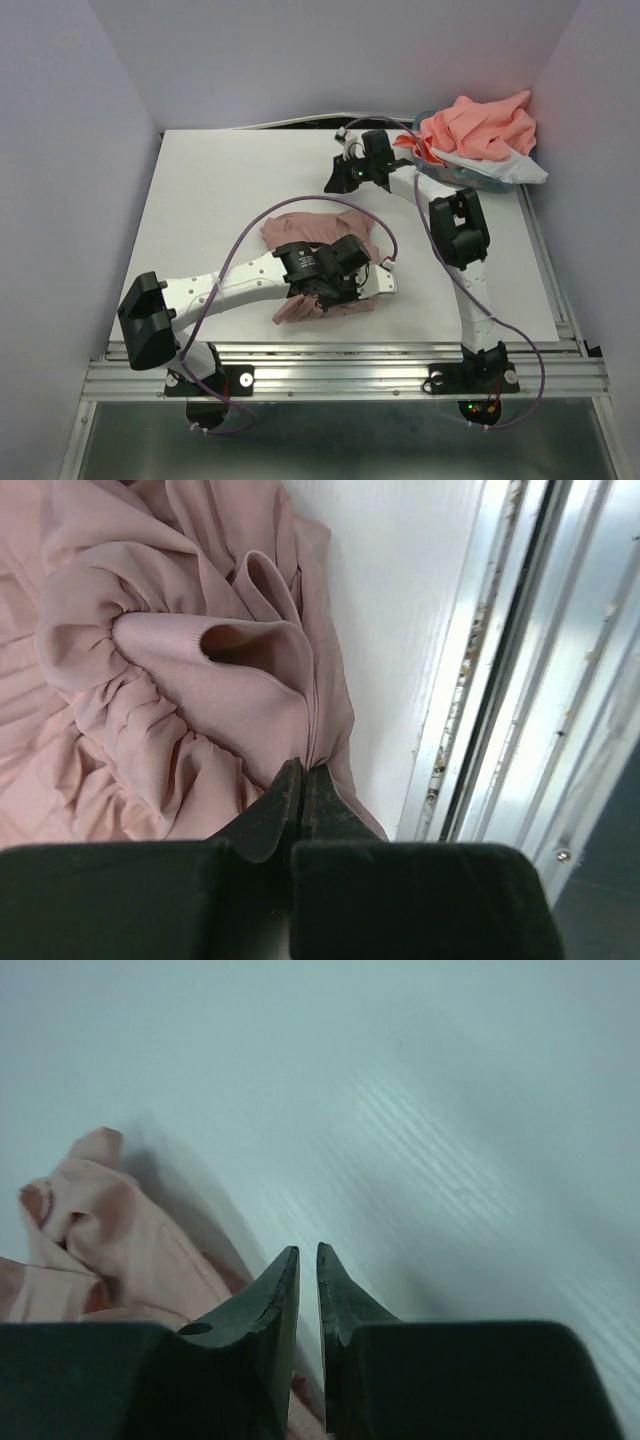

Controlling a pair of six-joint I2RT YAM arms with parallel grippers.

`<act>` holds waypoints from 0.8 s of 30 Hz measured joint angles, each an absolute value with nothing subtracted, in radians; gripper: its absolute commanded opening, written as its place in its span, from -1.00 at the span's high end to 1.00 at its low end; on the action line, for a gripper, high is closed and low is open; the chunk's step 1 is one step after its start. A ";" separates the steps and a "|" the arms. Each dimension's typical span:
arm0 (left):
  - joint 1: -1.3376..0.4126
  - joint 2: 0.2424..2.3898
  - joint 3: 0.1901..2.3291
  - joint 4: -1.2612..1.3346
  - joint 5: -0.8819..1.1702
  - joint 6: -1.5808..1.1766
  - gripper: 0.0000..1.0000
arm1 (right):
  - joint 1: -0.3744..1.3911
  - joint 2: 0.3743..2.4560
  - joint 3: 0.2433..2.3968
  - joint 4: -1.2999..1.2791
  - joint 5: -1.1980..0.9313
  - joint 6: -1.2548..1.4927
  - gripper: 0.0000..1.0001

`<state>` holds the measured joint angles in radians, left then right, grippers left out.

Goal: Fold and stack the skirts
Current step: Fold the skirt

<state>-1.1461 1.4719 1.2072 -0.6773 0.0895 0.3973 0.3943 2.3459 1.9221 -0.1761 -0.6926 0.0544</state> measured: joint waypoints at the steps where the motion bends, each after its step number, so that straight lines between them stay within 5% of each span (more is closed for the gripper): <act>1: -1.146 1.472 1.226 -0.691 0.104 0.397 1.00 | 0.395 2.376 1.903 -0.178 -0.697 0.051 0.79; 6: -1.145 1.483 1.332 -0.765 0.162 0.401 1.00 | 0.414 2.402 1.779 -0.163 -0.799 0.014 0.99; 24: -0.809 1.704 1.465 -0.678 0.148 0.594 1.00 | 0.485 2.280 1.530 -0.233 -1.031 -0.130 0.99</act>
<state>-0.8089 1.7042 1.4647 -0.6781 0.1482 0.5938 0.4850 2.2799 1.5299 -0.2325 -1.0306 -0.1295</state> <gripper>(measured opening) 0.037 0.014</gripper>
